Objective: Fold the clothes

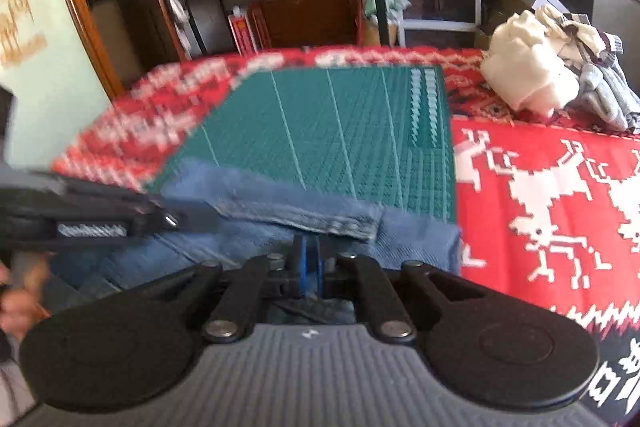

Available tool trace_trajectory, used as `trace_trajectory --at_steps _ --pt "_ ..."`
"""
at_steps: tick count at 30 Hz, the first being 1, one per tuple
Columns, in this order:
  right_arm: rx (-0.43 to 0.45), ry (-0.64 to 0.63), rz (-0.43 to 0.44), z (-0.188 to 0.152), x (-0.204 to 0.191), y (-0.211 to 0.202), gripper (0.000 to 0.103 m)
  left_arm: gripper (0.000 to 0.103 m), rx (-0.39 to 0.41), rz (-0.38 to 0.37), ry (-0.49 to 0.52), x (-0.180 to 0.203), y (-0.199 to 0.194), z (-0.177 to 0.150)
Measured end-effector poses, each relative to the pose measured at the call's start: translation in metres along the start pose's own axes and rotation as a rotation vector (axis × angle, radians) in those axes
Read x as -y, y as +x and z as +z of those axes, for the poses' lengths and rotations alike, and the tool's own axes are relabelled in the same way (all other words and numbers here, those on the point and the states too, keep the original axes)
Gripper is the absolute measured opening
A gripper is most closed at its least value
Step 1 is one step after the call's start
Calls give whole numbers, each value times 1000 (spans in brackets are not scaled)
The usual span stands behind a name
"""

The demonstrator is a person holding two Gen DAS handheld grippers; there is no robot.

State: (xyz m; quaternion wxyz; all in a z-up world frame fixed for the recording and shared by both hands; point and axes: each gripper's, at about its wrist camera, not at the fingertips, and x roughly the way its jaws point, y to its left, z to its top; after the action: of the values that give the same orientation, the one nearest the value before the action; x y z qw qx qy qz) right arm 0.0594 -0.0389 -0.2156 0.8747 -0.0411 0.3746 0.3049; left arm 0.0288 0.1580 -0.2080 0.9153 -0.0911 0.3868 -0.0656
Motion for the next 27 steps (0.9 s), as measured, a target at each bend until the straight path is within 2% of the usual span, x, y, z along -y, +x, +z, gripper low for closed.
trace_trajectory --at_steps 10,13,15,19,22,26,27 --pt "-12 123 -25 -24 39 -28 0 3 14 19 16 -10 -9 -10" --pt "-17 182 -5 -23 51 -32 0 3 8 3 1 -13 -9 -8" --pt "-11 193 -25 -17 51 -39 3 2 3 -5 -5 -14 -12 -5" --pt "35 123 29 -4 33 -55 3 5 8 -15 22 -4 -29 -1" --pt "12 47 68 -2 9 -47 5 5 -8 -45 50 8 -36 -5" --pt "-22 -8 110 -7 -18 -30 6 5 -46 -46 92 21 -29 -17" --pt "-29 -35 97 -11 -23 -26 6 5 -46 -42 93 21 -27 -20"
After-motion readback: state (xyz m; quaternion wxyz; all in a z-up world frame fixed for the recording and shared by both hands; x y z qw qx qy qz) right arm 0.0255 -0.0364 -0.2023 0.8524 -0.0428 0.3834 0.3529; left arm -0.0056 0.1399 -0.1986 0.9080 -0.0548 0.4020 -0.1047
